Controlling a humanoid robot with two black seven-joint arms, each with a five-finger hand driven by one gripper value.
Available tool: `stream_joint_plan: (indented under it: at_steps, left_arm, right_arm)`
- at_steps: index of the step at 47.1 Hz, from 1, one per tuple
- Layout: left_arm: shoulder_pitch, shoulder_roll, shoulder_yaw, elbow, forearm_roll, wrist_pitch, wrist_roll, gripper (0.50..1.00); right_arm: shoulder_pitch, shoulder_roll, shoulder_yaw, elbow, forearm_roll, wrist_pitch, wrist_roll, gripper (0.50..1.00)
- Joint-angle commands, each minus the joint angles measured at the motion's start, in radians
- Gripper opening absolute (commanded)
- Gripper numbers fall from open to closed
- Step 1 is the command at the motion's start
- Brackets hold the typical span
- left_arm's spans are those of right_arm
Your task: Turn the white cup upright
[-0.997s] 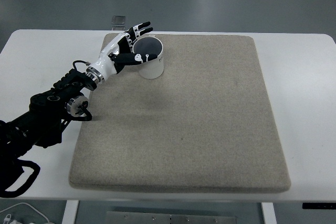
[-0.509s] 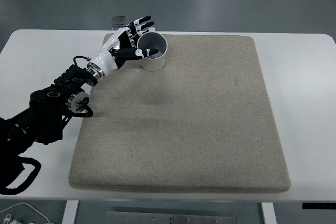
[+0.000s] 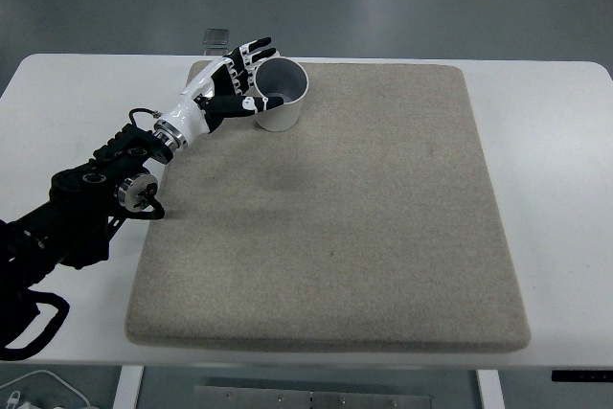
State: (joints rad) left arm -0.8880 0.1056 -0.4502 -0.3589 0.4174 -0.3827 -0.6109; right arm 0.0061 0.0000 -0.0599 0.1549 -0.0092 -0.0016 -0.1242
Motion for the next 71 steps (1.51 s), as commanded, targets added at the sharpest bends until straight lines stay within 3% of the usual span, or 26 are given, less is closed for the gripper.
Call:
stream_joint_plan:
  at_steps: [1,59,71]
  left_arm:
    - [0.014,0.002,-0.001,-0.002,0.000,-0.002,0.000,0.994]
    - [0.052,0.128,-0.018,-0.100,-0.002,-0.002,0.000,0.994]
    - [0.119,0.210,-0.039,-0.229,-0.002,0.011,0.000,0.994]
  right_arm:
    - [0.000,0.000,-0.001,0.000,0.000,0.000,0.000,0.930]
    - [0.000,0.000,-0.003,0.000,-0.002,0.002,-0.005,0.930]
    - [0.000,0.000,-0.005,0.000,-0.002,0.000,-0.005,0.930]
